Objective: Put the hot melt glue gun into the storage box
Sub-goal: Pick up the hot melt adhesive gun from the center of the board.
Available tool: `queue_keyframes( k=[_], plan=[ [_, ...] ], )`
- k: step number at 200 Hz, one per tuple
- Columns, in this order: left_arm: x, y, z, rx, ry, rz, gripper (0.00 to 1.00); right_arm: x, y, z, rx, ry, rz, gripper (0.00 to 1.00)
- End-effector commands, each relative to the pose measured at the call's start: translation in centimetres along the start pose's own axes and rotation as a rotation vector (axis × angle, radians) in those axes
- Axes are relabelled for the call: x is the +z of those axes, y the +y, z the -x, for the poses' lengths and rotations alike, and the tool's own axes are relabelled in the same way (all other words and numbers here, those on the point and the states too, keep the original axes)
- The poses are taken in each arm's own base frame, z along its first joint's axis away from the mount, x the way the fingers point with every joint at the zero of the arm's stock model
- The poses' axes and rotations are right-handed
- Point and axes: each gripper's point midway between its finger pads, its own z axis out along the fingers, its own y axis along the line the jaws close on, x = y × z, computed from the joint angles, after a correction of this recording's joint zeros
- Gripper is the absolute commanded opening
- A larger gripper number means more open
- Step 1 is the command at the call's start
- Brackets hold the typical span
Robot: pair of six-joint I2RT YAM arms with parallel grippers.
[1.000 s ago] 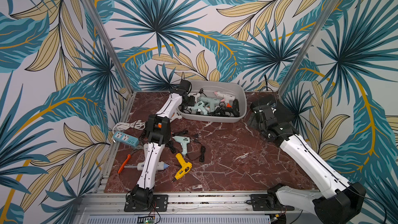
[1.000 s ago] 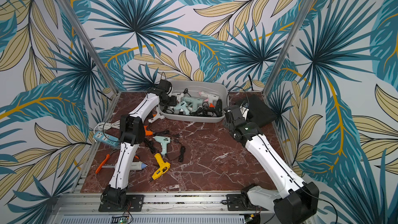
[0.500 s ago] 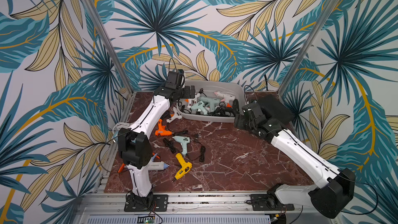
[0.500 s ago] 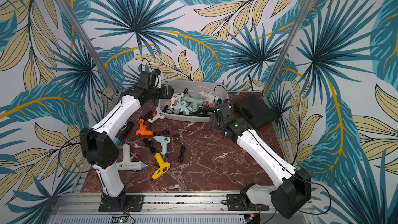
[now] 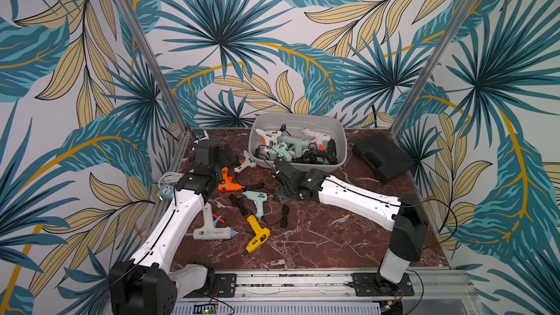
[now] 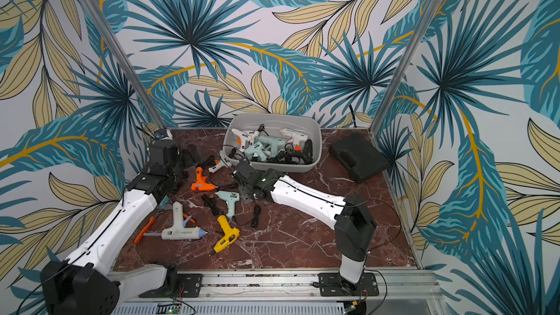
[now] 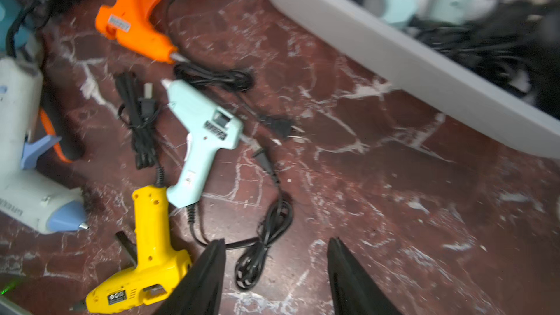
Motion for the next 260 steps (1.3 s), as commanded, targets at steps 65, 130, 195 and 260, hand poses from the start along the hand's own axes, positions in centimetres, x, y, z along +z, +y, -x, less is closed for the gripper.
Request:
queue_keyframes(
  k=[65,130,195,260],
  plan=[
    [-6.8,7.8,4.7,-0.143,-0.305,0.221,1.00,4.2,9.3,-5.1,-0.193,0.224,0.145,0.51],
    [-6.6,7.7,4.4,-0.136,-0.297,0.210,1.00,6.4,11.7,-7.8,-0.240,0.322,0.178,0.46],
    [-5.7,7.6,3.8,-0.113,-0.270,0.218,1.00,8.0,12.0,-8.7,-0.252,0.360,0.161,0.43],
    [-5.5,7.5,3.6,-0.103,-0.263,0.216,1.00,9.5,11.9,-9.4,-0.266,0.384,0.132,0.41]
  ],
)
